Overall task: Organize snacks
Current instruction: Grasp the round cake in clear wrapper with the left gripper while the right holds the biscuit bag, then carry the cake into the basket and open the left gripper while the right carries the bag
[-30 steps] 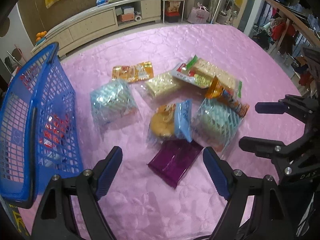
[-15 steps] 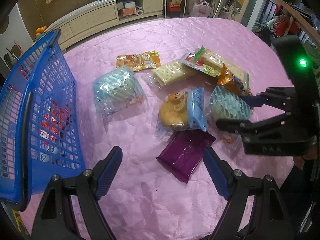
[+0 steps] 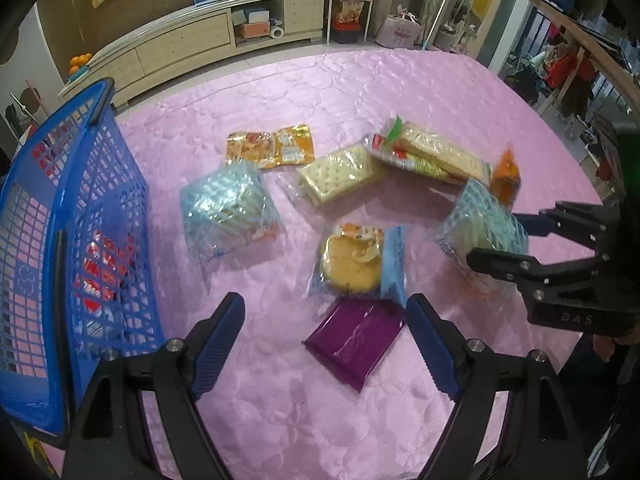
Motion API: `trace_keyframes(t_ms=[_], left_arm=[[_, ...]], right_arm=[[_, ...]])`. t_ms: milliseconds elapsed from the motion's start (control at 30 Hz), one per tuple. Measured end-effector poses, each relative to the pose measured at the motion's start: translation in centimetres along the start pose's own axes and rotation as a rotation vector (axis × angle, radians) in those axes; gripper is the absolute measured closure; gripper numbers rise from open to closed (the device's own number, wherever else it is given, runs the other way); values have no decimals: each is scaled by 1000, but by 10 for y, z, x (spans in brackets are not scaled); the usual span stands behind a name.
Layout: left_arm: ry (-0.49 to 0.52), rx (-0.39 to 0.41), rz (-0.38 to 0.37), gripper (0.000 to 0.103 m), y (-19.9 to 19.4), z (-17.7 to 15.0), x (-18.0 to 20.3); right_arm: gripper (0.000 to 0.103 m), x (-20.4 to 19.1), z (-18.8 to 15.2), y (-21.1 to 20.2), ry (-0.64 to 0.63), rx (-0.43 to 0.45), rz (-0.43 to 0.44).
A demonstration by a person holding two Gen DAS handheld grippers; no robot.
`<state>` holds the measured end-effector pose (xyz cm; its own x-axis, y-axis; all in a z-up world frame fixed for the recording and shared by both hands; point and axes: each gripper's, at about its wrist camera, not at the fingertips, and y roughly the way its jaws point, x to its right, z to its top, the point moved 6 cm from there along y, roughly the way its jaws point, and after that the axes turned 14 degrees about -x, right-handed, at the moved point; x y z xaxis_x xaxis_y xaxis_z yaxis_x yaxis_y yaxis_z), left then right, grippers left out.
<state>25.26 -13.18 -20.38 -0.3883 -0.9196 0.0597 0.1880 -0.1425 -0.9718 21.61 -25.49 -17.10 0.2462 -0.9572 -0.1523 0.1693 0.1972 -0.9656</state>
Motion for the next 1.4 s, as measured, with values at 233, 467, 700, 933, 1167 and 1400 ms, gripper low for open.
trace_keyframes(t_ms=[233, 467, 700, 933, 1167, 1400], left_arm=[[40, -35, -13, 22, 12, 16, 10], [62, -93, -56, 22, 35, 30, 17], [90, -157, -63, 22, 63, 40, 20], [93, -164, -79, 45, 70, 43, 24], [102, -91, -60, 48, 37, 33, 27], [75, 21, -57, 48, -21, 17, 16]], right_arm=[[43, 7, 5, -17, 56, 58, 25], [43, 11, 7, -12, 64, 65, -13], [43, 19, 9, -1, 85, 53, -13], [43, 20, 13, 5, 88, 46, -15], [43, 12, 15, -7, 82, 67, -13], [43, -15, 18, -41, 34, 130, -30]])
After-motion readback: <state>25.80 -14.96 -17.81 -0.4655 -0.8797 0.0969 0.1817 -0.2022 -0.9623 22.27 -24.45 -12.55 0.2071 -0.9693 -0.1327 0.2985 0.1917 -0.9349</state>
